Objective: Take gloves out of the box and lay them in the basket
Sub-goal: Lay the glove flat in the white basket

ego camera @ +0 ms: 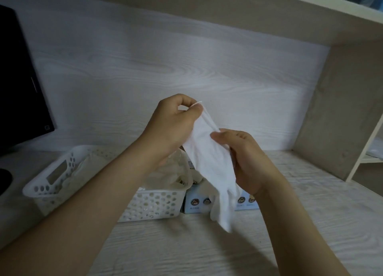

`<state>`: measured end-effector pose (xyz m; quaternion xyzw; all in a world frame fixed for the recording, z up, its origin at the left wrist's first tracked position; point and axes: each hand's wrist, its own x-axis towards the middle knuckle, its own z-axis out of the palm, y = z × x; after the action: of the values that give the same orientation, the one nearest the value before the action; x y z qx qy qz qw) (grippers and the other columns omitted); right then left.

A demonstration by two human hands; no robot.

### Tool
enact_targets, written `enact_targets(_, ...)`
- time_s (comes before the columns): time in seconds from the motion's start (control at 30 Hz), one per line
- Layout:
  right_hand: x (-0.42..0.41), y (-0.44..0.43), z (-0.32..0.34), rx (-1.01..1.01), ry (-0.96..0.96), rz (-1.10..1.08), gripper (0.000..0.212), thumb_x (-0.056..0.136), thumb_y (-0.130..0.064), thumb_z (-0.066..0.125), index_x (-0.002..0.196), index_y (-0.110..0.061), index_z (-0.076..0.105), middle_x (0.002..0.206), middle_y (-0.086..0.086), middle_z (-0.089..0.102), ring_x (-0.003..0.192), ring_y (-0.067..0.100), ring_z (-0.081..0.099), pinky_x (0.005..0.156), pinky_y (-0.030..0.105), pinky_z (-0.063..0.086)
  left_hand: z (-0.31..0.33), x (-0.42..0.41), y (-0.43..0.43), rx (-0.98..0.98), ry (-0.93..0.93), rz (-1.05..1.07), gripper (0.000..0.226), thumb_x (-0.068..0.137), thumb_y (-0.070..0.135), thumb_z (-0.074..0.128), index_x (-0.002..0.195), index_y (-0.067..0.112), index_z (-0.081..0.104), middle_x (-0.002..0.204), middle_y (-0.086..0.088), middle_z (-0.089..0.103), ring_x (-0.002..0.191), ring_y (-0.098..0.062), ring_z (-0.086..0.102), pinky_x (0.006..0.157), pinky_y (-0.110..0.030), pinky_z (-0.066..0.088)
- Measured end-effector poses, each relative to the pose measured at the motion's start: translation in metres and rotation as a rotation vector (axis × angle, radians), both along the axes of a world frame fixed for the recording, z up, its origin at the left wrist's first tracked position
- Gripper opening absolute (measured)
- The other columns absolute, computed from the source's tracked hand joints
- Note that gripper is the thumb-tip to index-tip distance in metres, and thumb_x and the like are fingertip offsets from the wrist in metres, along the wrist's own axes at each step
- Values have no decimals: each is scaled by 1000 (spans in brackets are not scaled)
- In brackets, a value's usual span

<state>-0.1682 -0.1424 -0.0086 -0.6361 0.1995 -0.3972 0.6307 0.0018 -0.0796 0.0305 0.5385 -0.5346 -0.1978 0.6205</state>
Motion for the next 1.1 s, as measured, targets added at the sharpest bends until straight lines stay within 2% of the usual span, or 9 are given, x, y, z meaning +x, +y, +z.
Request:
enact_targets(0.13, -1, -1, -4, -97, 179, -130, 40, 97, -27, 75, 104, 12, 70, 87, 25, 69, 71, 30, 63, 61, 33, 49, -6, 12, -4, -22, -156, 150, 12, 102, 37, 62, 102, 26, 69, 91, 0, 74, 84, -16, 71, 69, -31, 54)
enact_targets(0.3, 4, -1, -5, -283, 265, -264, 27, 95, -25, 79, 85, 0, 78, 69, 19, 68, 57, 22, 57, 53, 30, 47, -12, 33, -5, -31, -285, 316, 14, 102, 33, 61, 102, 21, 67, 97, 1, 72, 93, -19, 68, 76, -34, 53)
enact_targets(0.4, 13, 2, -11, -377, 241, -331, 31, 96, -24, 77, 79, 1, 73, 62, 9, 61, 54, 16, 52, 50, 25, 42, -23, 43, 3, -16, -319, 384, 15, 103, 32, 60, 103, 18, 65, 98, 1, 69, 93, -19, 63, 69, -27, 42)
enact_targets(0.5, 27, 3, -20, -522, 259, -461, 35, 97, -30, 77, 67, -13, 69, 55, -9, 59, 51, 5, 51, 49, 21, 40, -38, 53, 15, -12, -343, 431, 13, 105, 31, 57, 102, 19, 60, 97, 3, 65, 85, -10, 57, 59, -12, 35)
enact_targets(0.67, 54, 4, -34, -706, 390, -718, 36, 97, -44, 69, 67, -24, 64, 55, -4, 59, 55, 14, 56, 51, 35, 46, -51, 78, 35, 54, -334, 464, 14, 108, 32, 53, 108, 18, 57, 101, 2, 61, 85, -12, 56, 57, -17, 36)
enact_targets(0.73, 69, 10, -37, -762, 423, -760, 40, 99, -41, 65, 64, -27, 52, 52, -7, 50, 53, 12, 48, 50, 33, 35, -54, 87, 41, 88, -321, 482, 14, 107, 32, 54, 107, 18, 57, 103, 0, 60, 83, -11, 57, 52, -18, 39)
enact_targets(0.87, 86, 15, -32, -944, 542, -775, 28, 104, -45, 58, 86, -24, 63, 61, -9, 57, 62, 18, 56, 51, 29, 36, -56, 108, 48, 131, -318, 587, 20, 101, 41, 62, 96, 22, 63, 90, 6, 62, 87, -22, 62, 69, -29, 43)
enact_targets(0.97, 95, 13, -25, -1005, 678, -764, 42, 103, -50, 55, 75, -19, 58, 57, -4, 53, 61, 23, 52, 54, 33, 43, -55, 126, 54, 151, -327, 654, 25, 94, 48, 71, 83, 27, 63, 82, 8, 67, 84, -23, 64, 74, -32, 45)
enact_targets(1.1, 110, 5, -16, -1139, 856, -730, 55, 104, -58, 53, 67, -18, 46, 61, 0, 53, 62, 26, 54, 52, 31, 35, -59, 140, 59, 246, -415, 689, 26, 97, 47, 67, 85, 26, 59, 92, -2, 68, 92, -29, 63, 75, -37, 46)
